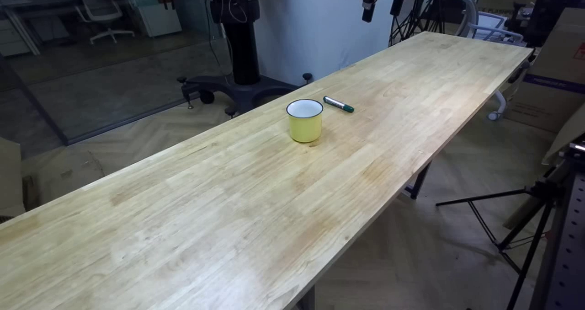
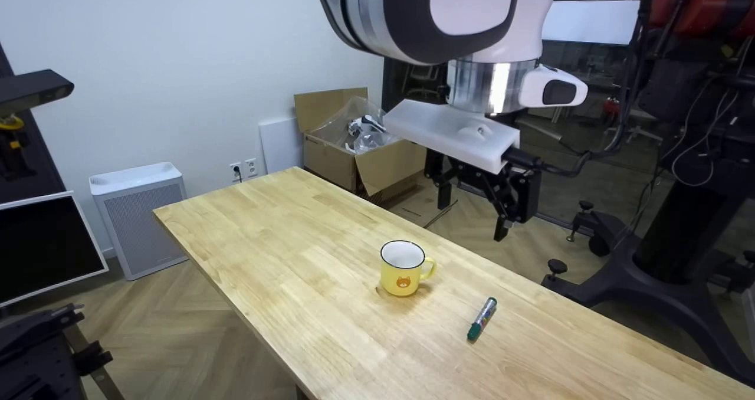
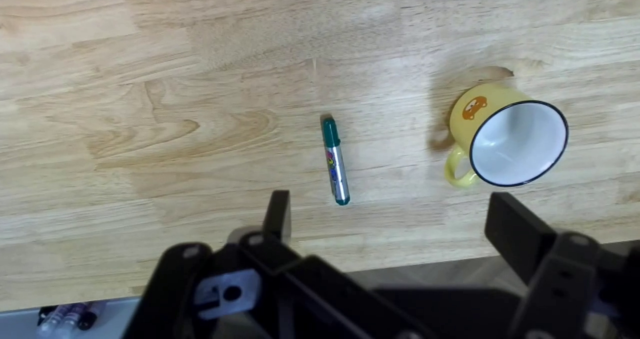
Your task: Pick up the marker from the table and put it in the cup
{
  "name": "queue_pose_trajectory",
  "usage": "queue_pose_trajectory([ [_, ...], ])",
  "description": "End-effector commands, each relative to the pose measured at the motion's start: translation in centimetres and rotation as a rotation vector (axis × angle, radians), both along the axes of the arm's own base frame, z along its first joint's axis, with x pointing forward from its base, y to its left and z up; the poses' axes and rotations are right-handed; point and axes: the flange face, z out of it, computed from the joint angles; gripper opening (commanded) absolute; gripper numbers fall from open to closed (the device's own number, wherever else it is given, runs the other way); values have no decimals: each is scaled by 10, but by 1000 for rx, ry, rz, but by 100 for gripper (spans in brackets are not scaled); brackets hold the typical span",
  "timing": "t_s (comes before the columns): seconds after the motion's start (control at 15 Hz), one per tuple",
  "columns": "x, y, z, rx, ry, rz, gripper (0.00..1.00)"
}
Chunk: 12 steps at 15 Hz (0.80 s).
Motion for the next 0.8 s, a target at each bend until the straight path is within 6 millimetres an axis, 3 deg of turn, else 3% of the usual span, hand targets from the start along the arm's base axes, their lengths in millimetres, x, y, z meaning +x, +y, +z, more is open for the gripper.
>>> queue_pose_trajectory([
  [0.0,8,0,-3,-2,-3,2,100],
  [0.4,61,-33,-50,-34,39,-27,100],
  [0.73,100,-44,-96,-50,98,3,100],
])
